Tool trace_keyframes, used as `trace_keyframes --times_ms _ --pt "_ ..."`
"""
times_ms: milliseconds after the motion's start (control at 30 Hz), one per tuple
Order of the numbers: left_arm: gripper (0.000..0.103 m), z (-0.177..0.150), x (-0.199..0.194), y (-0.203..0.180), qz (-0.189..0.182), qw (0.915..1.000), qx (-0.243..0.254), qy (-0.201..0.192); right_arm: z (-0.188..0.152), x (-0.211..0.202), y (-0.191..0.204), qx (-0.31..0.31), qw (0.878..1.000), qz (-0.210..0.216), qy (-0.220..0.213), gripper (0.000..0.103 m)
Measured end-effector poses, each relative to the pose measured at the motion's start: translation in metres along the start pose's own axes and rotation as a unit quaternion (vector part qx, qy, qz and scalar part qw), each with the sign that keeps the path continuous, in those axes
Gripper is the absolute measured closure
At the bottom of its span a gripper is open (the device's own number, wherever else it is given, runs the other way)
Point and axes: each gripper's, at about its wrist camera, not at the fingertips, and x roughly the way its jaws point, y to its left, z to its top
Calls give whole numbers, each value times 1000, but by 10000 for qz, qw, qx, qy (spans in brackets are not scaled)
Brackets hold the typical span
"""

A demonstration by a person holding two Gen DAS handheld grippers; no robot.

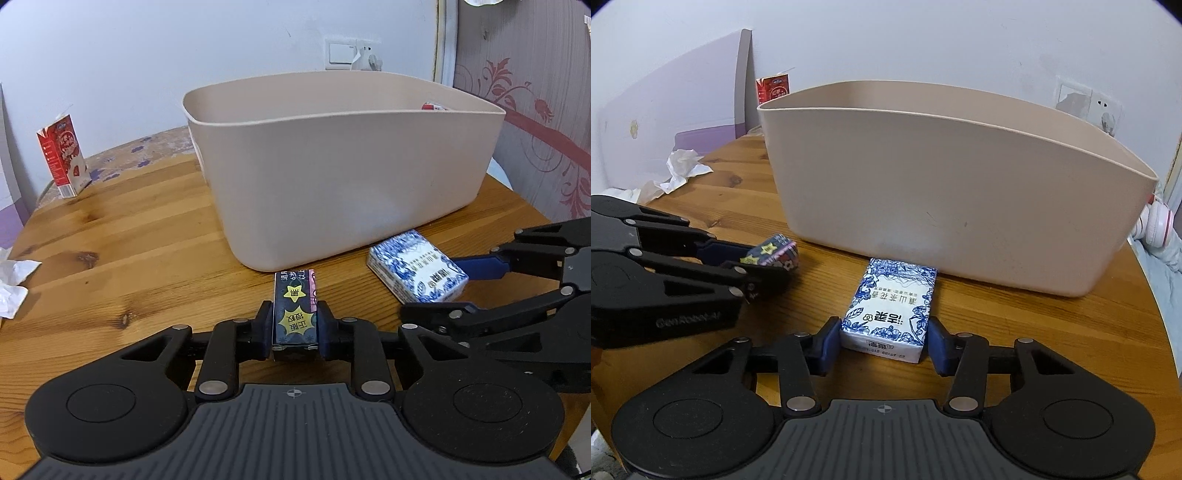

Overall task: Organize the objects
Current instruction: 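Grasp the black star box with the left tool while the right tool grasps the blue-white box, then lift both boxes over the basket and open both tools to drop them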

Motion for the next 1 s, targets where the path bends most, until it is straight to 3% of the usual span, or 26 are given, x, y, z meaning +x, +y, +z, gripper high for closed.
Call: trace_keyframes --times_ms 233,500,1000 --pt "79 2 -18 -1 -45 10000 -21 -55 -3 -21 -6 84 9998 158 -74 57" --pt "79 6 -47 -3 -66 9998 -14 -191 1 -60 -11 -6 9988 144 -457 57" --pt "79 56 -98 1 -87 9954 -240 -922 30 -124 -45 299 9894 -145 -1415 57"
